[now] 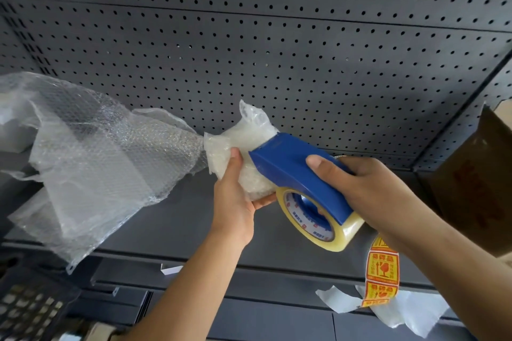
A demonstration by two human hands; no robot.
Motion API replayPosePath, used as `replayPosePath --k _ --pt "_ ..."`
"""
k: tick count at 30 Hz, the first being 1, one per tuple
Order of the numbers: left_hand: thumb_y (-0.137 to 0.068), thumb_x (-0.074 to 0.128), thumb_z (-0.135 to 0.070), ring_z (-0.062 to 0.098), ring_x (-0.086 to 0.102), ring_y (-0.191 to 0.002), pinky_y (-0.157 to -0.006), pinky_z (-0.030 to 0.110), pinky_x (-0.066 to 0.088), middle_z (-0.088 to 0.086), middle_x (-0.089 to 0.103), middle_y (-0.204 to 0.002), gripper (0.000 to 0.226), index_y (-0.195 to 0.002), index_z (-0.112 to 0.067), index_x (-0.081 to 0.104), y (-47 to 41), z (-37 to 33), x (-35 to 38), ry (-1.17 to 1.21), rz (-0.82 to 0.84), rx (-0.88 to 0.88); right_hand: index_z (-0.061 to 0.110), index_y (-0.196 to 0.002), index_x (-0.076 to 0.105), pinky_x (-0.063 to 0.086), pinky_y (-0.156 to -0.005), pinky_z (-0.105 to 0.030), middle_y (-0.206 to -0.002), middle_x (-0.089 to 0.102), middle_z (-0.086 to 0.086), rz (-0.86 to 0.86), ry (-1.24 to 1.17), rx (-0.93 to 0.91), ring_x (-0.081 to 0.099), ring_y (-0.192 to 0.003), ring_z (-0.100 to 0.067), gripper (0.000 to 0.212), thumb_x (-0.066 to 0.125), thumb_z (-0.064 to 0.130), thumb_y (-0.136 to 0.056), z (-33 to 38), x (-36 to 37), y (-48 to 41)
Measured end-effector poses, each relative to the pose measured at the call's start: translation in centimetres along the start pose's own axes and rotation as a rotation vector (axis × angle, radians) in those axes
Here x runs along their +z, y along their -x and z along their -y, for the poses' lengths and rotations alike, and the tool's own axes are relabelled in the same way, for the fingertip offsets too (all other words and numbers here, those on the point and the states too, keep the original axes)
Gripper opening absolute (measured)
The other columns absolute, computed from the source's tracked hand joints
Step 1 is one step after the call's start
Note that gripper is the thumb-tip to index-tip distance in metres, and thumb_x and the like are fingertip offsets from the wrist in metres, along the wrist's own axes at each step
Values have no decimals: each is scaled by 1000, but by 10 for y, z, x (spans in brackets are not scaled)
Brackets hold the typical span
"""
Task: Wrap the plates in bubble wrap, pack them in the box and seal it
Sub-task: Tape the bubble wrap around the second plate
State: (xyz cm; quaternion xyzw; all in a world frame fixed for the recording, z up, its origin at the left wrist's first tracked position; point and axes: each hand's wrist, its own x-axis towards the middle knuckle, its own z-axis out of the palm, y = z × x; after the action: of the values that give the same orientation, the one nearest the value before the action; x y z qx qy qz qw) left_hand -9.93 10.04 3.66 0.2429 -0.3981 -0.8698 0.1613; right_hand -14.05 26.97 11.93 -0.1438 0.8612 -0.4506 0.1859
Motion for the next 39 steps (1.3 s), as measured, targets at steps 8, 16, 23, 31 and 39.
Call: replayPosePath --k 8,16,23,31,39 --pt "-101 54 -50 29 76 -99 -74 44 65 9 77 -115 45 -130 -16 64 -11 -18 -14 188 -104 -35 15 -77 67 42 -50 -22 -62 67 0 -4 163 -73 57 -48 -9 67 50 79 -66 -5 -13 20" --pt "-96 58 -56 23 70 -81 -66 31 54 8 75 -113 55 -129 -13 67 -3 -17 -9 294 64 -312 13 -77 67 37 -47 -20 -65 63 -11 -97 190 -168 58 -54 -26 77 52 88 -63 -25 -21 33" --pt "-103 50 -48 21 72 -83 -72 34 56 6 74 -103 43 -128 -16 64 5 -4 -6 383 205 -427 21 -76 61 33 -45 -17 -66 60 -9 -125 148 -244 53 -54 -24 58 55 79 -68 -44 -12 29" --pt "-93 70 -30 24 73 -112 -79 39 65 5 72 -127 54 -142 -21 51 1 -7 -9 247 -5 -16 26 -80 67 45 -51 -28 -71 69 -9 -107 -39 -156 65 -62 -33 55 59 79 -66 -43 -16 25" --pt "-71 72 7 17 61 -122 -90 27 56 2 56 -146 98 -152 -34 34 -4 -22 -38 -5 542 161 26 -90 80 57 -63 -39 -85 76 -14 4 -466 5 70 -71 -33 80 79 84 -36 -31 -25 21"
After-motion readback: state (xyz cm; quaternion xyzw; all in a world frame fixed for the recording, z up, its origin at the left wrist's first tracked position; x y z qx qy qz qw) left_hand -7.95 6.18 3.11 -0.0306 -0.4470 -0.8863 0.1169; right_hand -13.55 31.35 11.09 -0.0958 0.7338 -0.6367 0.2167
